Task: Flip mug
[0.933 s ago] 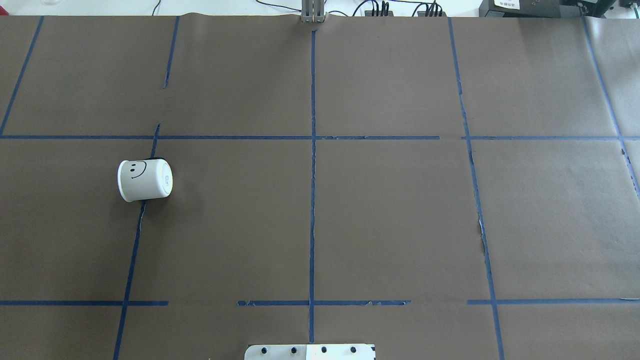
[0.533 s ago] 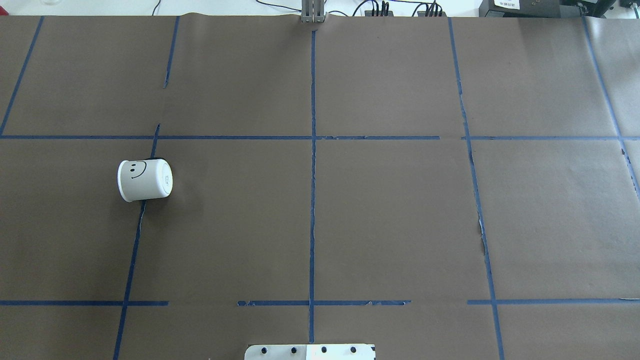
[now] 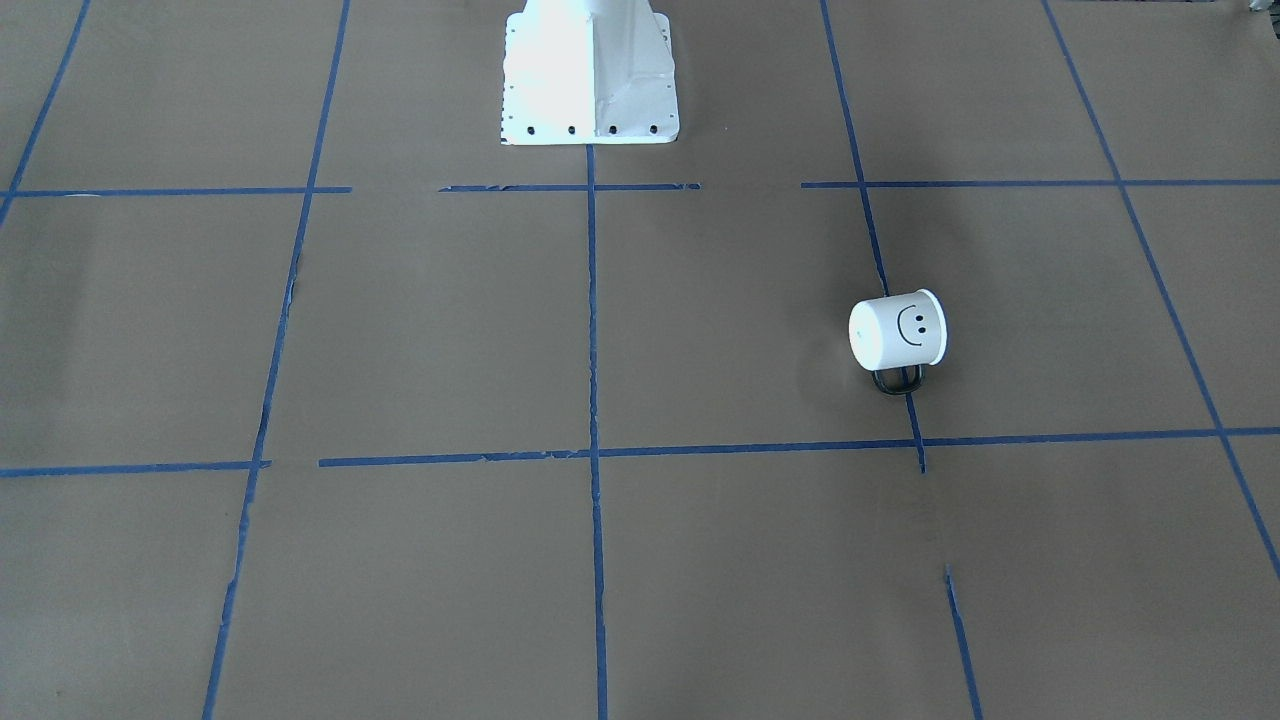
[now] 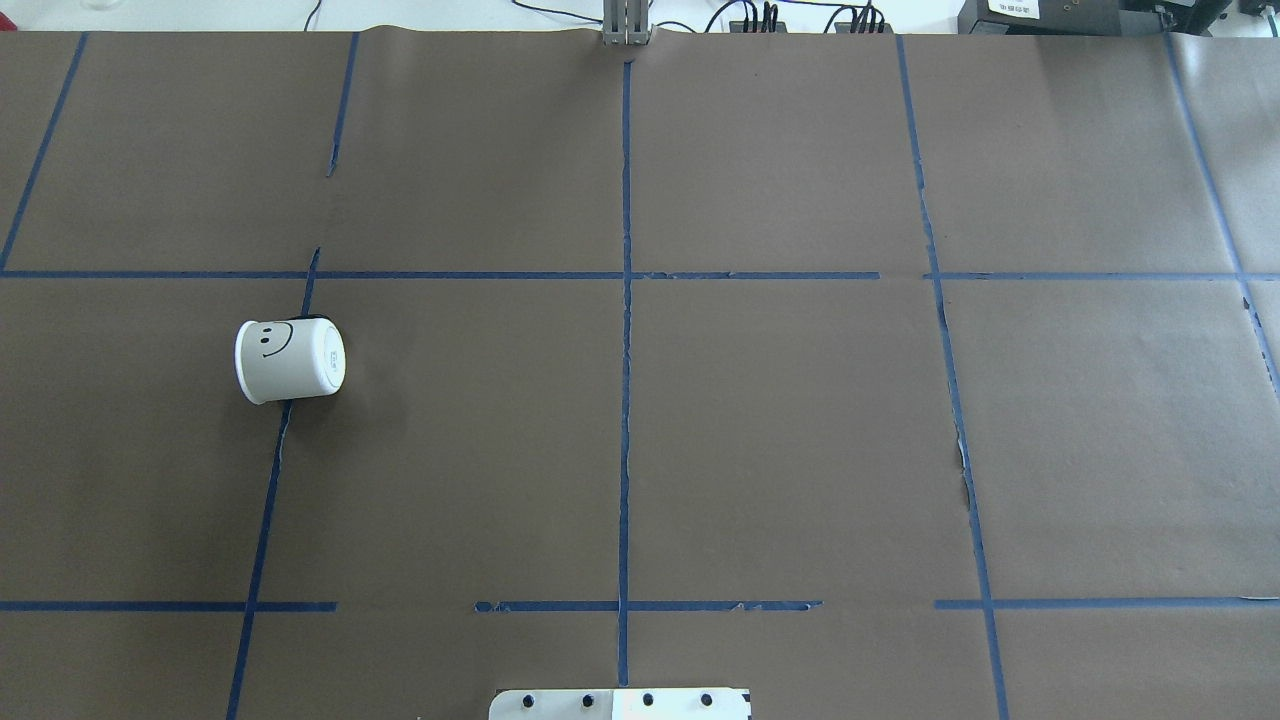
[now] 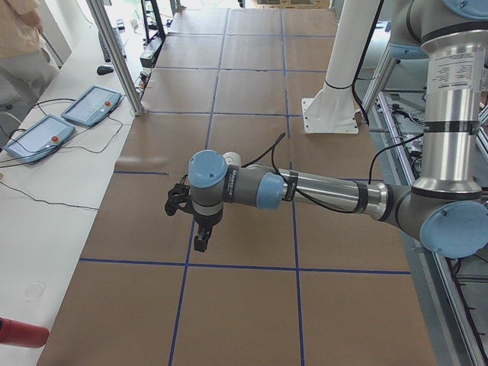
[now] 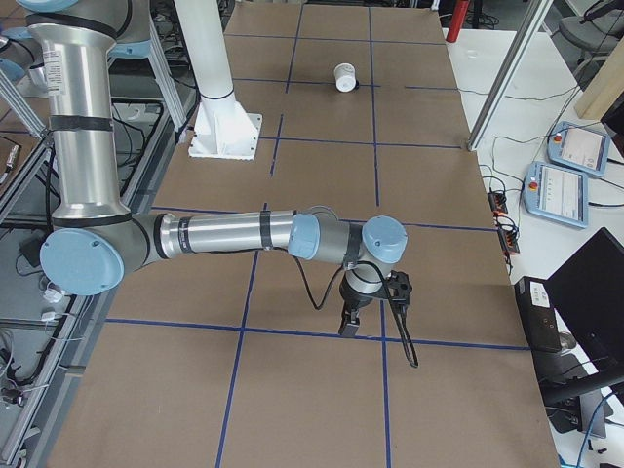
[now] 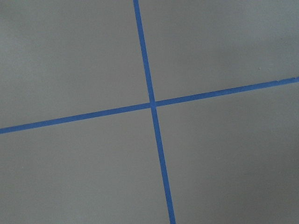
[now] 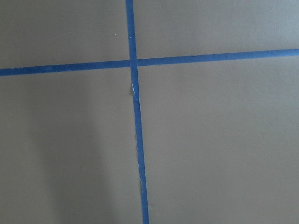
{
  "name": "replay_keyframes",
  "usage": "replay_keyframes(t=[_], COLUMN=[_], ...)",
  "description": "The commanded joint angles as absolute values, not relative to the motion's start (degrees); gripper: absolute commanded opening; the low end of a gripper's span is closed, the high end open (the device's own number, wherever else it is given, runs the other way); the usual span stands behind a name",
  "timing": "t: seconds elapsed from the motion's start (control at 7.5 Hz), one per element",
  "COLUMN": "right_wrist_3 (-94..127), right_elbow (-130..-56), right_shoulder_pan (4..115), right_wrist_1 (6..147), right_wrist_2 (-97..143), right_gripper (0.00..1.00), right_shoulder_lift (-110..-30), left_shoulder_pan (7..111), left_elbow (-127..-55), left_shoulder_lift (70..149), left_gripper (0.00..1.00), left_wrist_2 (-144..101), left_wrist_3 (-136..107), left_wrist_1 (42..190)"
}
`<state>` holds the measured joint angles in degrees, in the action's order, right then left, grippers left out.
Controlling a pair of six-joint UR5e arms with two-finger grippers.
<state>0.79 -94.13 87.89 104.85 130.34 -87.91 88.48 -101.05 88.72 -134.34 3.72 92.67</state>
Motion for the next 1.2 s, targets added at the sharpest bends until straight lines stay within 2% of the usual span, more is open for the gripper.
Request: replay_keyframes(t=[0.0, 0.27, 0.67, 0.93, 1.07], right_wrist_3=[0.79, 0.79, 0.79, 0.79, 0.79], right_elbow=[-94.13, -94.13, -94.13, -94.13, -94.13], right_shoulder_pan=[87.89, 87.89, 87.89, 87.89, 87.89], right_wrist_1=[104.85, 104.85, 104.85, 104.85, 104.85], right_wrist_2=[130.34, 130.34, 130.34, 130.34, 130.34], right_gripper=[1.0, 1.0, 1.0, 1.0, 1.0], right_shoulder_lift=[-87.89, -87.89, -87.89, -87.89, -87.89], left_shoulder_pan=[80.91, 71.85, 56.84, 47.76, 47.03], left_elbow=[-100.64, -100.37, -99.06, -98.88, -96.88], left_shoulder_lift=[89.74, 88.78, 81.92, 82.26, 82.87], left_gripper=[1.0, 1.0, 1.0, 1.0, 1.0], left_wrist_2=[-134.39, -133.77, -123.46, -114.29, -114.17], left_wrist_3=[-3.38, -25.38, -58.42, -75.94, -82.64], left_wrist_1=[102.85, 116.11, 148.88, 159.88, 169.18])
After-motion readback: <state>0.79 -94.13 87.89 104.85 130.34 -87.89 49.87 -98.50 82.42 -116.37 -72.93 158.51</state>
